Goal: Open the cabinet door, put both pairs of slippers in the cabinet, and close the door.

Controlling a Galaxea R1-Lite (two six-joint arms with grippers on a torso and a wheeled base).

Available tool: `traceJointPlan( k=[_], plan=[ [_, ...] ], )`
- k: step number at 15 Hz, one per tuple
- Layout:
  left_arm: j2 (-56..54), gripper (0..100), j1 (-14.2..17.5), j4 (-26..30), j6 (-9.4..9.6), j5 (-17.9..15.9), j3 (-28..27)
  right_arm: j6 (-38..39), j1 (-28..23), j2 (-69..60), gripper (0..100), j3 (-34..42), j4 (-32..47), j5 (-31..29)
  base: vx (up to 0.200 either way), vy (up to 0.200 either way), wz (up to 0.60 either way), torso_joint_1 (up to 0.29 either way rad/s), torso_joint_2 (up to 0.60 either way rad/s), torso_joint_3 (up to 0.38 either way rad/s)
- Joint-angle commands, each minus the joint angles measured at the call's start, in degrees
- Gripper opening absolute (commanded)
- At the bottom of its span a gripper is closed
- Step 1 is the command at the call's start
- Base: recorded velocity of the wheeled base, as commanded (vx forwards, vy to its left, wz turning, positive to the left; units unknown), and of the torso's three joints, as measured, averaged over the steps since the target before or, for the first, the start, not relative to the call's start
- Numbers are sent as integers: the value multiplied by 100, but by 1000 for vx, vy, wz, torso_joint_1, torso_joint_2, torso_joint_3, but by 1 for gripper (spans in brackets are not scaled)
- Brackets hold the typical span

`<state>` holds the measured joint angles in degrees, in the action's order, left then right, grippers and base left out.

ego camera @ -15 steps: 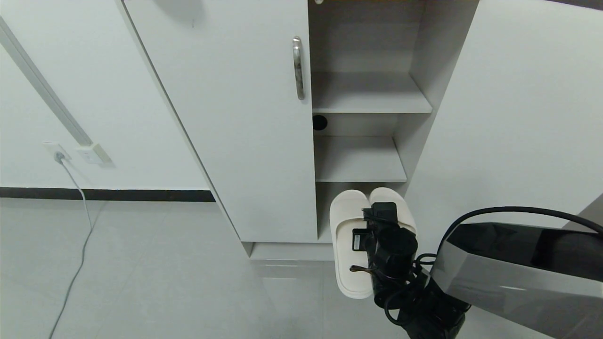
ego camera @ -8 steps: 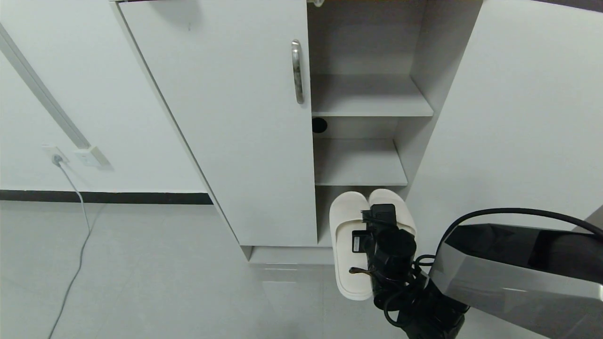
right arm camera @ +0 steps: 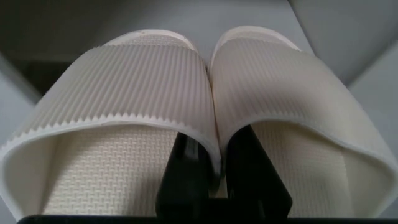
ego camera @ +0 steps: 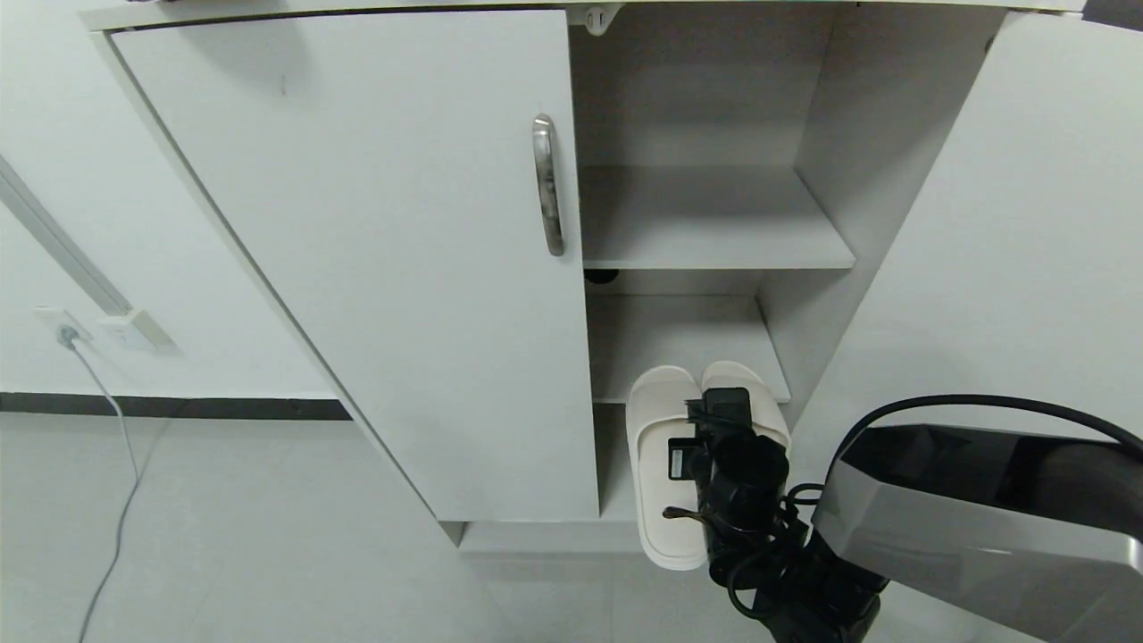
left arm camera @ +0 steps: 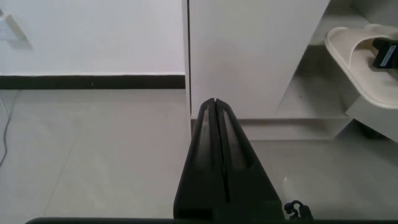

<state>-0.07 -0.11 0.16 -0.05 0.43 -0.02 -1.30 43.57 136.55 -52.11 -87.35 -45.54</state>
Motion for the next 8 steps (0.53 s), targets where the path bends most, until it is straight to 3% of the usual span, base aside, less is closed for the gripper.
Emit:
traceJointPlan(
  k=[1, 2, 8],
  plan=[
    [7, 0, 2, -7, 5, 10, 2, -1, 2, 12, 0, 0, 7, 10, 200, 0, 0, 7, 2, 2],
    [7, 0, 2, -7, 5, 10, 2, -1, 2, 12, 0, -9, 33, 19, 200, 0, 0, 2, 2, 2],
    [7, 0, 2, -7, 5, 10, 2, -72, -419, 171, 0, -853, 780, 714, 0, 0, 0, 0, 0, 0]
  ],
)
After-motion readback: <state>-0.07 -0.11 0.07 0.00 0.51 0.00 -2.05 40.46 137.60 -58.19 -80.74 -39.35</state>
